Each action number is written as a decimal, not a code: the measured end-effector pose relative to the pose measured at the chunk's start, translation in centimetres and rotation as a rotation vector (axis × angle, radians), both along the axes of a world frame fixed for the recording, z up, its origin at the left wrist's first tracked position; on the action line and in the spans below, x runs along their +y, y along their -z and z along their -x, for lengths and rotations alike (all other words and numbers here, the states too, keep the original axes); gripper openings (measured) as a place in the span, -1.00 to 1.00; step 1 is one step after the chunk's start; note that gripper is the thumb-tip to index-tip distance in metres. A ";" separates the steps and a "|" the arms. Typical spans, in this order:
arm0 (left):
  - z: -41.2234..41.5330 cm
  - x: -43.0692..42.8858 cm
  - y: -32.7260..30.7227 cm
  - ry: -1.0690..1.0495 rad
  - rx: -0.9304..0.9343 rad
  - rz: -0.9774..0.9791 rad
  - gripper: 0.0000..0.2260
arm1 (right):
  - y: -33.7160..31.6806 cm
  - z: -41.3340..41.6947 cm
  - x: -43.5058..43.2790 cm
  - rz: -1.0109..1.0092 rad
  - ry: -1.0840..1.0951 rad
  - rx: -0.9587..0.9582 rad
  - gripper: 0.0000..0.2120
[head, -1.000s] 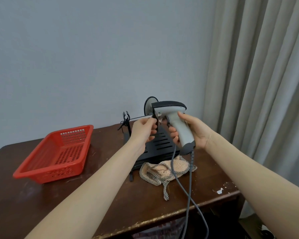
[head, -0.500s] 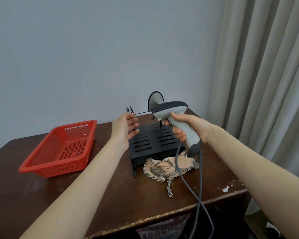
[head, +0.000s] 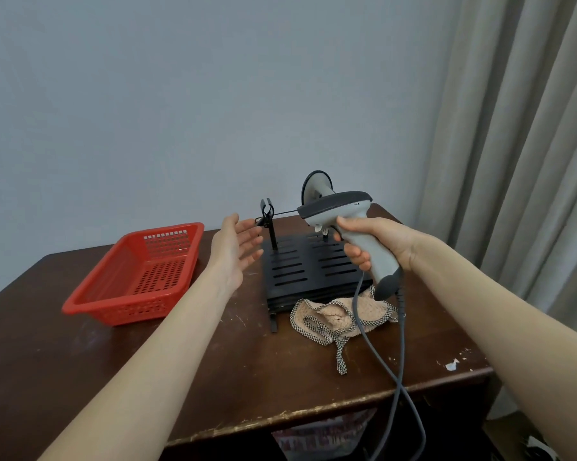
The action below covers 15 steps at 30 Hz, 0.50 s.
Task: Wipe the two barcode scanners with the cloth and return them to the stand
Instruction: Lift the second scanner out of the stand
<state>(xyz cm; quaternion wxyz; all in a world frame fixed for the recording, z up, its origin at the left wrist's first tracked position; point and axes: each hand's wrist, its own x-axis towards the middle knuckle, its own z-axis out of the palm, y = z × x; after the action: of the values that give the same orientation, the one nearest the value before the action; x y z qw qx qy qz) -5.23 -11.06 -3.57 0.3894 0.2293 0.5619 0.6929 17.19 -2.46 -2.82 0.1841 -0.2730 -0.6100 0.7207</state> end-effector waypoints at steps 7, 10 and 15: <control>0.8 -0.2 0.1 0.004 -0.013 0.002 -0.69 | -0.1 0.2 -0.2 -0.010 -0.007 -0.005 -0.72; 0.9 -0.2 0.1 0.006 -0.016 0.002 -0.69 | -0.2 0.3 -0.2 -0.012 -0.010 -0.012 -0.72; 0.8 -0.1 0.2 0.014 -0.023 0.005 -0.69 | -0.3 0.3 -0.3 -0.004 -0.012 -0.003 -0.72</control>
<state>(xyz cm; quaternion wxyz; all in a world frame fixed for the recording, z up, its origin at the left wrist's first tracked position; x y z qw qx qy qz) -6.05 -11.17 -3.72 0.4015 0.2243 0.5574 0.6913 16.85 -2.78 -2.56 0.1795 -0.2700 -0.6133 0.7202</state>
